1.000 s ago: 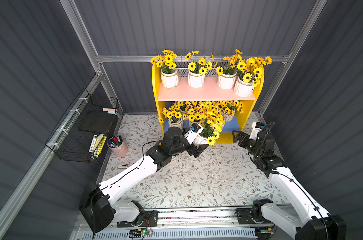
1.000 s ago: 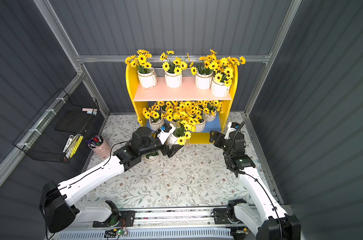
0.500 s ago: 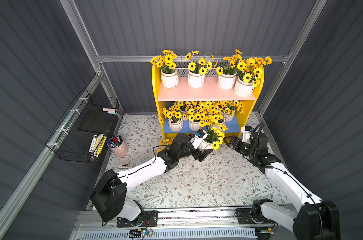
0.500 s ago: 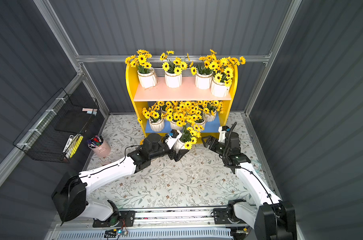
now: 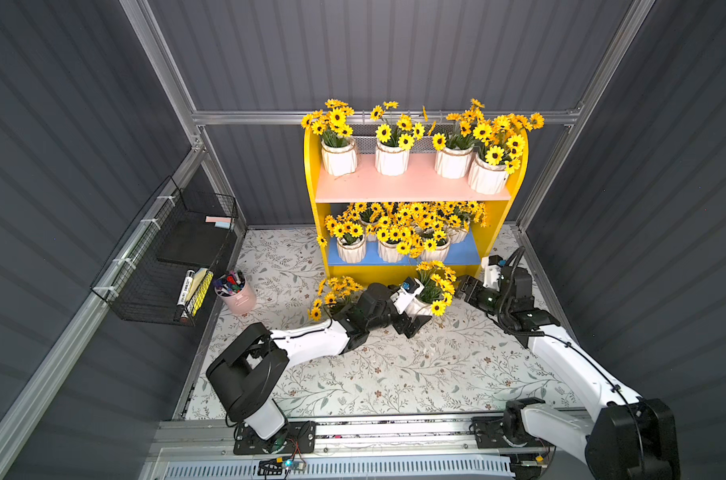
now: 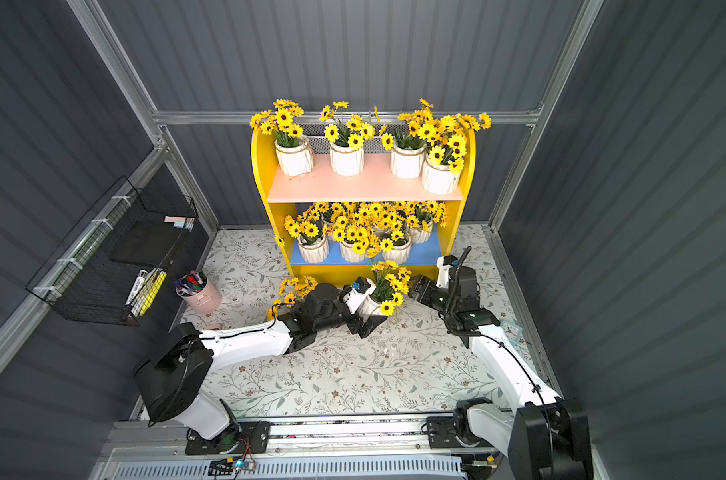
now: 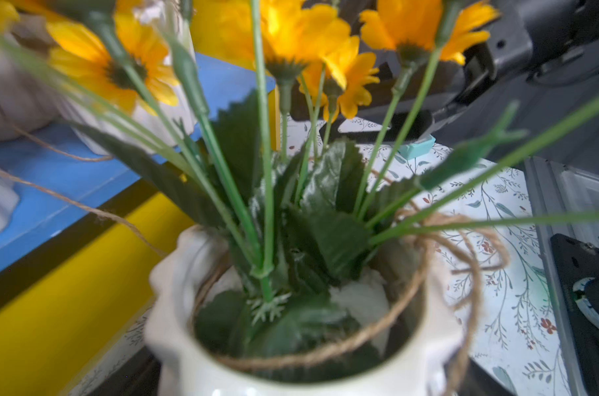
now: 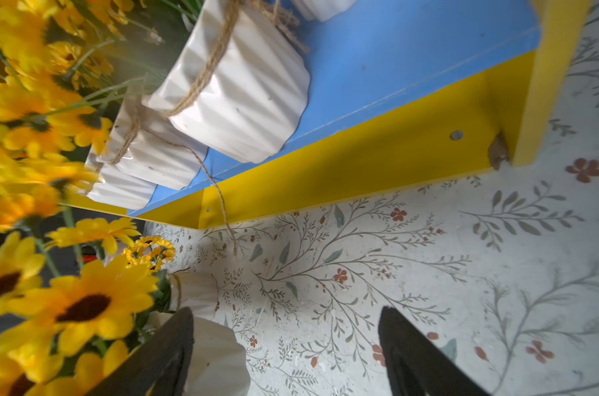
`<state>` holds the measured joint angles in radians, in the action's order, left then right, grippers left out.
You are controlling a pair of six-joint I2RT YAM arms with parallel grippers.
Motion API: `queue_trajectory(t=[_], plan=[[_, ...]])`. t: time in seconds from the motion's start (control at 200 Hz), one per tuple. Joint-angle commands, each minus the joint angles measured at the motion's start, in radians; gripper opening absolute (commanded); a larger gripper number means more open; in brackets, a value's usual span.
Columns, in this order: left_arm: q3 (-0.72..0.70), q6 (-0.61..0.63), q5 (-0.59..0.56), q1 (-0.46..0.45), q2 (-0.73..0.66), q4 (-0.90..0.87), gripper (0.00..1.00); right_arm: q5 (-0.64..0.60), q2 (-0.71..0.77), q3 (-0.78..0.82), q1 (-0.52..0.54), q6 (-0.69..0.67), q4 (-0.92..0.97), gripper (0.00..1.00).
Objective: Take the sunflower pots off the shelves
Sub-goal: Place the sunflower pot at the center of the board.
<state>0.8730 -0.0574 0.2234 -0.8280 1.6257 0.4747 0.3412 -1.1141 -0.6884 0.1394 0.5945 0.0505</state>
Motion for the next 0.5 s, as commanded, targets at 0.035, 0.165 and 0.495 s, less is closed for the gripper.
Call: queue_trajectory(t=[0.035,0.165,0.495], plan=[[-0.009,-0.007,-0.014,-0.033,0.058,0.176,0.00,-0.111,0.051,0.012,-0.051,-0.025,0.069,0.86],[-0.025,-0.049,-0.018,-0.048,0.150,0.313,0.00,-0.132,0.102,0.044,-0.129,0.017,0.063,0.86],[0.015,-0.035,-0.009,-0.100,0.379,0.530,0.00,-0.126,0.143,0.047,-0.157,0.013,0.040,0.86]])
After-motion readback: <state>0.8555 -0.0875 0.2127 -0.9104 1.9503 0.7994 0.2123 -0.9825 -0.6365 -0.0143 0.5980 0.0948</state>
